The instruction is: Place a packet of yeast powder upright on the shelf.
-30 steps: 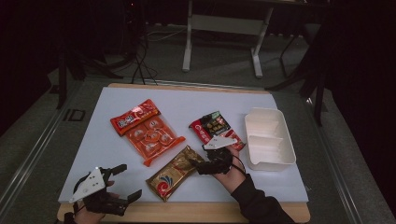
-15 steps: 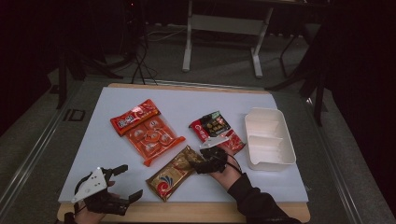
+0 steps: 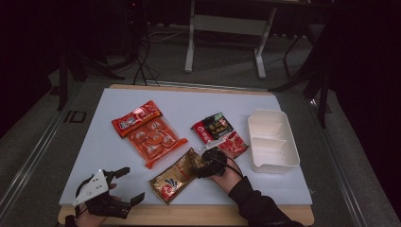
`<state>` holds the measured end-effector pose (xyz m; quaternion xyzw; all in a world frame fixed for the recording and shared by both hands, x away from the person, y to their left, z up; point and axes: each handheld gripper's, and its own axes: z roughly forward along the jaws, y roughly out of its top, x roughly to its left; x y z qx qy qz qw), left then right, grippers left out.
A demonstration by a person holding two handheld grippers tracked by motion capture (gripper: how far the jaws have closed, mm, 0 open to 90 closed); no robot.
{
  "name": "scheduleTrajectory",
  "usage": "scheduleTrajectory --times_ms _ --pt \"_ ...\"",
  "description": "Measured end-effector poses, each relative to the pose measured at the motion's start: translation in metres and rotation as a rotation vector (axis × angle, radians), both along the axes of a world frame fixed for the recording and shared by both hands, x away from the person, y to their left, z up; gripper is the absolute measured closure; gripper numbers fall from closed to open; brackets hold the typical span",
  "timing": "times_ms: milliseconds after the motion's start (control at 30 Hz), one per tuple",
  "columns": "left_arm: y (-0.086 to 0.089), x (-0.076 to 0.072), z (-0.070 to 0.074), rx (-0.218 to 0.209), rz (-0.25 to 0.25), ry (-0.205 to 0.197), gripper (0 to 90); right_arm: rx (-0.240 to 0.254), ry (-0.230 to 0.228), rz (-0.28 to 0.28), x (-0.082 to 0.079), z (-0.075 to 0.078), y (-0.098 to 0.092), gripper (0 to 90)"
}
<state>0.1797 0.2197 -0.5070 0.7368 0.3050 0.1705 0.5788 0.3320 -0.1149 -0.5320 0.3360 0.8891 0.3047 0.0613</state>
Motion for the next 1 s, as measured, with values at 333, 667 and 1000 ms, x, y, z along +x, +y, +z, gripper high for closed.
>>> scheduleTrajectory --times_ms 333,667,1000 --pt "0.0 0.001 0.0 0.001 -0.002 0.004 2.9 -0.093 -0.032 0.106 -0.007 0.003 0.009 47.5" --pt "0.0 0.002 -0.001 0.0 -0.001 0.011 2.9 -0.099 -0.01 0.126 -0.006 0.006 0.009 83.4" --pt "0.001 0.001 -0.001 -0.002 0.006 0.008 2.9 -0.088 -0.027 0.126 -0.004 0.014 0.011 89.6"
